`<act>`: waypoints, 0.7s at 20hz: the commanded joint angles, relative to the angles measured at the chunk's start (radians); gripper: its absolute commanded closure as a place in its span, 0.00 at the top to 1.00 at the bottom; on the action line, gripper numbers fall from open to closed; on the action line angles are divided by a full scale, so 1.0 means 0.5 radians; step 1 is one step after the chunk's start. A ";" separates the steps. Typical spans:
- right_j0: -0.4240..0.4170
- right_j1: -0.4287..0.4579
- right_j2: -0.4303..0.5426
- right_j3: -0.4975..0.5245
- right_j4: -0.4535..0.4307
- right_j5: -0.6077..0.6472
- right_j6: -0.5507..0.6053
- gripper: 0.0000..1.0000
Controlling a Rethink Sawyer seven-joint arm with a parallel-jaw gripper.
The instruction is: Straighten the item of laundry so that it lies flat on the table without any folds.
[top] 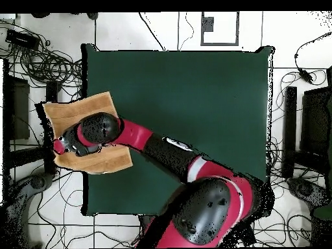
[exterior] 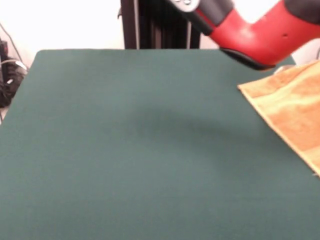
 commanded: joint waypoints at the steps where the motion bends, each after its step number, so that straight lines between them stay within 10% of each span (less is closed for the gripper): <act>1: 0.178 -0.065 -0.167 -0.286 0.203 -0.212 0.617 0.00; 14: 0.532 -0.080 -0.401 -0.592 0.443 -0.270 0.731 0.00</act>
